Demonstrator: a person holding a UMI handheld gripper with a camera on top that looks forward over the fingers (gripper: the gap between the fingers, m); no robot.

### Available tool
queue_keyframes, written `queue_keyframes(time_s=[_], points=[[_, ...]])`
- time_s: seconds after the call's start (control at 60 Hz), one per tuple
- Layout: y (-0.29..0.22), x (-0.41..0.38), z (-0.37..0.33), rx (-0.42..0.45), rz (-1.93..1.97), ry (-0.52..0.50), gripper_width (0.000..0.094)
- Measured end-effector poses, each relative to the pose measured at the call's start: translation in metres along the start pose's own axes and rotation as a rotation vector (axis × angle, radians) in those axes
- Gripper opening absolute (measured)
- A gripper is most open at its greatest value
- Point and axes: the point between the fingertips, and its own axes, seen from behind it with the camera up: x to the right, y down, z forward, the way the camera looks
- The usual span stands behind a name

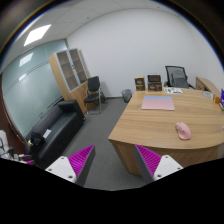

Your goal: Arrange mouse

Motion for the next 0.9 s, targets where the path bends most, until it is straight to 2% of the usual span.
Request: queue_keyframes(time_s=[0.117,0.45,0.533,0.667,0.9], points=[[-0.006,0.01,0.026,0.03,0.012,0.095,0.0817],[0.009,0.153,0.022,0.053,0.069,0.325,0.0819],[0.006,0.19,0.028,0.076,0.052,0.352,0.0821],[-0.011,0.24,0.054,0.179,0.012,0.354,0.0819],[0.001,0.321,0.115,0.122,-0.039,0.348,0.0815]])
